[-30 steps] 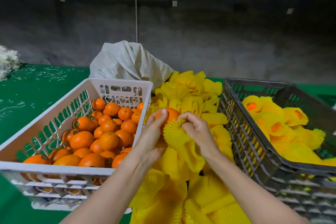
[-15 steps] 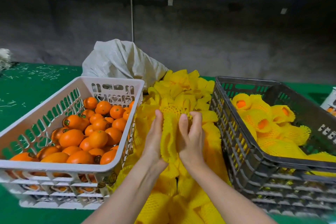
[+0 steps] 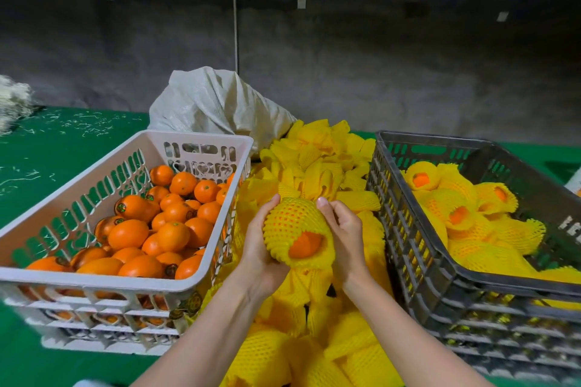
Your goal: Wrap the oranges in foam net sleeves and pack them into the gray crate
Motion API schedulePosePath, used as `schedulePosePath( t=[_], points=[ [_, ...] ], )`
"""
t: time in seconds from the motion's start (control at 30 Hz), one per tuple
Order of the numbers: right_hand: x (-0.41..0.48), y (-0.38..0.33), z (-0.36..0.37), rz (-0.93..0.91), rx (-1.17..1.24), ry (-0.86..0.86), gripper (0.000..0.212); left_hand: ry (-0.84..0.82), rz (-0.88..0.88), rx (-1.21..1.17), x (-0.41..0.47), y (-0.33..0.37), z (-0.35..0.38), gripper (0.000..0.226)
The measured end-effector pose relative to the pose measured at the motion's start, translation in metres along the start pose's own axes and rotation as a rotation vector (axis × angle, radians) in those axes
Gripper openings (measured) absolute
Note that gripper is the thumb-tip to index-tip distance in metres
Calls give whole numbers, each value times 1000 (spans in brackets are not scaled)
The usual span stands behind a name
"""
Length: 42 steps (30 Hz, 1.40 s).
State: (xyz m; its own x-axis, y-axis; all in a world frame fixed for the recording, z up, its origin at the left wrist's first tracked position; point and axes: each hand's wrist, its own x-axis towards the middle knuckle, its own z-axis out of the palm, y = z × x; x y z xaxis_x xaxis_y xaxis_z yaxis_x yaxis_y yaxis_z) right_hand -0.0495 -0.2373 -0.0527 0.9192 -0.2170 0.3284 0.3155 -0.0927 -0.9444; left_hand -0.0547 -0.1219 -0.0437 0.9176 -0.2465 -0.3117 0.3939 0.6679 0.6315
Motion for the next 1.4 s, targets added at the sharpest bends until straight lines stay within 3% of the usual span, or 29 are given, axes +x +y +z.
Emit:
schedulePosePath(
  t=[0.13, 0.27, 0.4, 0.5, 0.8, 0.97, 1.03, 1.1, 1.23, 1.33, 1.4],
  points=[
    [3, -8, -8, 158, 28, -141, 12, 93, 41, 44, 1, 3, -2, 22],
    [-2, -12, -7, 396, 345, -320, 50, 207, 232, 242, 7, -1, 1, 16],
    [-7, -12, -1, 591, 520, -289, 56, 236, 590, 670, 6, -5, -2, 54],
    [-9, -9, -5, 690, 537, -327, 50, 268, 750, 872, 7, -2, -10, 66],
    [-16, -8, -13, 779, 657, -412, 38, 151, 711, 676, 12, -3, -12, 55],
    [-23, -17, -18, 817, 787, -408, 45, 86, 674, 627, 14, -5, -6, 51],
    [-26, -23, -23, 828, 788, -428, 52, 61, 687, 649, 16, -4, -3, 44],
    [-28, -29, -27, 835, 788, -466, 43, 4, 680, 714, 18, 0, 1, 47],
    [-29, -37, -38, 859, 785, -476, 24, -151, 653, 827, 21, 6, 24, 23],
    [-24, -38, -49, 842, 698, -417, 38, -226, 609, 914, 28, 3, 46, 13],
    [-13, -36, -62, 775, 633, -322, 38, -186, 660, 992, 36, -2, 58, 15]
  ],
)
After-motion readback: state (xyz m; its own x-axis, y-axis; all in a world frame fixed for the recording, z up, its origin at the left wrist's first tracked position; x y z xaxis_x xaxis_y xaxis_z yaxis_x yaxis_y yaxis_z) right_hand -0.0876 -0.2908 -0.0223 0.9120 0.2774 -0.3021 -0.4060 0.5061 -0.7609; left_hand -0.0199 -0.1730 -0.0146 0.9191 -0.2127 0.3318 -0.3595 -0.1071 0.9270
